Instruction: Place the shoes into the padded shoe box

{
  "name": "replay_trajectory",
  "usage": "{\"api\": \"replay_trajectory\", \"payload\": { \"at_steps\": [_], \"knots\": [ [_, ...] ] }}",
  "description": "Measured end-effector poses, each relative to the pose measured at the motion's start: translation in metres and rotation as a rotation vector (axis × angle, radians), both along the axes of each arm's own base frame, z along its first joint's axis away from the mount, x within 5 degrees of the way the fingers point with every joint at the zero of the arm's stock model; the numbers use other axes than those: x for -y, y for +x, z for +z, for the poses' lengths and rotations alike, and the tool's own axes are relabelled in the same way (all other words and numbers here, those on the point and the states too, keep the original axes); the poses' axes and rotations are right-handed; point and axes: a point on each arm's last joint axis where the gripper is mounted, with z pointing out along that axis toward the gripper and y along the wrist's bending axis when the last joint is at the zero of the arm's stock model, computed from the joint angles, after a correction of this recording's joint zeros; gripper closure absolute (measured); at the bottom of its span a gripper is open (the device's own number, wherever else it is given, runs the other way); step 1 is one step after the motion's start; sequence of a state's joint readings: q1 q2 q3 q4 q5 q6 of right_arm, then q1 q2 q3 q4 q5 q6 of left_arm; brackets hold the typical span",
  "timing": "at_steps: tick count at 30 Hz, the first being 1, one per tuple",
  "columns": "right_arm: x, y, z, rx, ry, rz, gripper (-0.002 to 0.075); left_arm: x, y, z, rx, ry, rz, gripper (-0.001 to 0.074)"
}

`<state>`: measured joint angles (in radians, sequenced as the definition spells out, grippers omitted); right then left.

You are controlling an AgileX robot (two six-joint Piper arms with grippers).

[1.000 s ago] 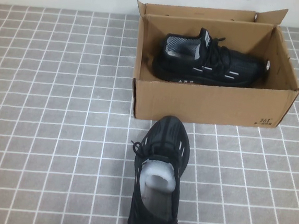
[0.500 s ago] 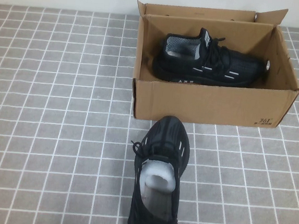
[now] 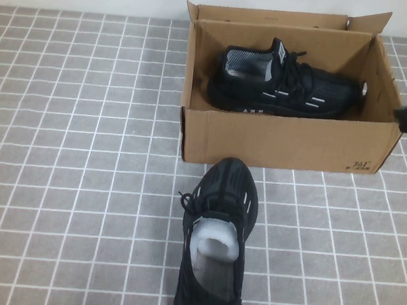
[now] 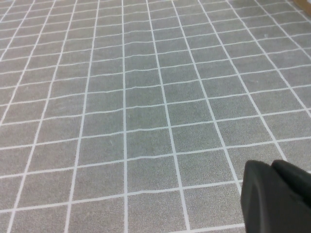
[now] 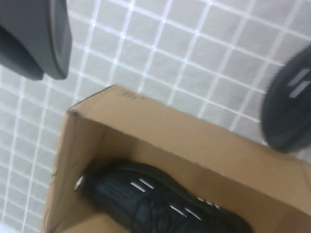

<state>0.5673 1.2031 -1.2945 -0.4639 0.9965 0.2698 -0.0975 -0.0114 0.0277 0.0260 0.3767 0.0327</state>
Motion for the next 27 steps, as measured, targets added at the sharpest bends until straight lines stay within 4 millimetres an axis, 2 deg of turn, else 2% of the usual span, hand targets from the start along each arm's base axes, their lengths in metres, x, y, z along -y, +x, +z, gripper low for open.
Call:
{"api": "replay_trajectory", "payload": {
  "at_steps": [3,5,7,11,15,21,24,27],
  "knots": [
    [0.005,0.006,-0.003,0.062,-0.015,0.011,0.0732,0.000,0.000,0.000,0.000,0.000,0.000,0.0739],
    [0.017,0.005,-0.004,0.129,0.018,0.001,0.0732,0.000,0.000,0.000,0.000,0.000,0.000,0.0739],
    [0.030,-0.002,-0.006,0.217,0.089,-0.001,0.0732,0.000,0.000,0.000,0.000,0.000,0.000,0.0739],
    [0.061,-0.034,-0.024,0.379,0.208,-0.051,0.0733,0.000,0.000,0.000,0.000,0.000,0.000,0.0739],
    [0.089,-0.078,-0.065,0.461,0.279,-0.156,0.0733,0.000,0.000,0.000,0.000,0.000,0.000,0.0739],
    [0.105,-0.135,-0.135,0.508,0.306,-0.262,0.0734,0.000,0.000,0.000,0.000,0.000,0.000,0.0739],
    [0.106,-0.154,-0.166,0.544,0.306,-0.265,0.0734,0.000,0.000,0.000,0.000,0.000,0.000,0.0739],
    [0.106,-0.163,-0.194,0.584,0.309,-0.263,0.0734,0.000,0.000,0.000,0.000,0.000,0.000,0.0739]
  ]
}}
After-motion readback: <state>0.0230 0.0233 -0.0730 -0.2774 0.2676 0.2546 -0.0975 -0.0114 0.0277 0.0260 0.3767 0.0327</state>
